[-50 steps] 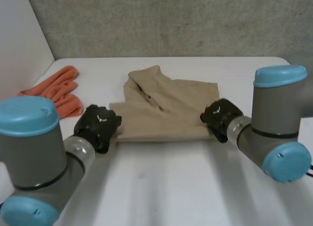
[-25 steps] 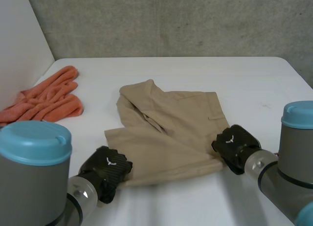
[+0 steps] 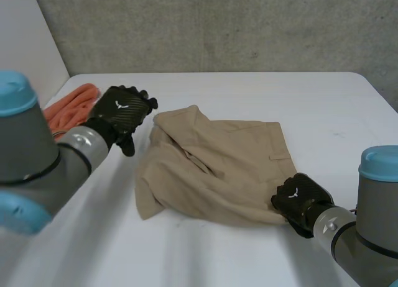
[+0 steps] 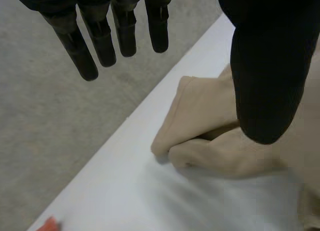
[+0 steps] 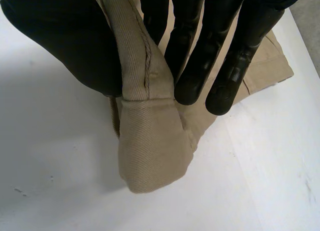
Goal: Fold the laundry.
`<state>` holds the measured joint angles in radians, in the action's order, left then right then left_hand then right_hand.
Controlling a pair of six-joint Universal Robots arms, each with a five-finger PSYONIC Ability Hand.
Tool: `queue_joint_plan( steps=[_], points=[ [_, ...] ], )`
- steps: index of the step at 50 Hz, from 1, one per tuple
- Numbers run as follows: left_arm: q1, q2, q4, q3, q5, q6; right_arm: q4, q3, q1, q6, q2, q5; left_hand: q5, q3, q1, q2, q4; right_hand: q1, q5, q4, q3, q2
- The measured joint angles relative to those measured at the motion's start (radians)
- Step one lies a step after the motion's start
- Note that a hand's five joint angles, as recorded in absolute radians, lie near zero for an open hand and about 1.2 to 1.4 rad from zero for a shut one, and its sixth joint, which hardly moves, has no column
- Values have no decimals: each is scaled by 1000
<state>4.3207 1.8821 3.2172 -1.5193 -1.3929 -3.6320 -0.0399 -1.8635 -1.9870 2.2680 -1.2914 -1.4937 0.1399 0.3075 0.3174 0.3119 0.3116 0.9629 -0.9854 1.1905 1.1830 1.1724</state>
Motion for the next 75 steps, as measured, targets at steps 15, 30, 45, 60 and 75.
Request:
queue_joint_plan(
  steps=[15, 30, 45, 60, 75],
  points=[
    [94, 353, 27, 233, 226, -3, 37, -38, 1, 1, 1, 1, 78, 76, 54, 77, 73, 0, 0, 0, 0, 0],
    [73, 480, 102, 294, 280, -4, 54, -51, 1, 1, 1, 0, 304, 313, 318, 309, 311, 0, 0, 0, 0, 0],
    [71, 520, 102, 324, 214, -16, 60, -53, 2, 1, 2, 0, 814, 822, 806, 827, 827, 0, 0, 0, 0, 0],
    [41, 452, 99, 237, -42, -110, 59, -56, 2, 1, 3, 0, 851, 881, 817, 881, 885, 0, 0, 0, 0, 0],
    [-37, 351, 119, 140, -187, -113, 60, -57, -1, 1, 5, 0, 295, 312, 262, 302, 301, 0, 0, 0, 0, 0]
  ],
)
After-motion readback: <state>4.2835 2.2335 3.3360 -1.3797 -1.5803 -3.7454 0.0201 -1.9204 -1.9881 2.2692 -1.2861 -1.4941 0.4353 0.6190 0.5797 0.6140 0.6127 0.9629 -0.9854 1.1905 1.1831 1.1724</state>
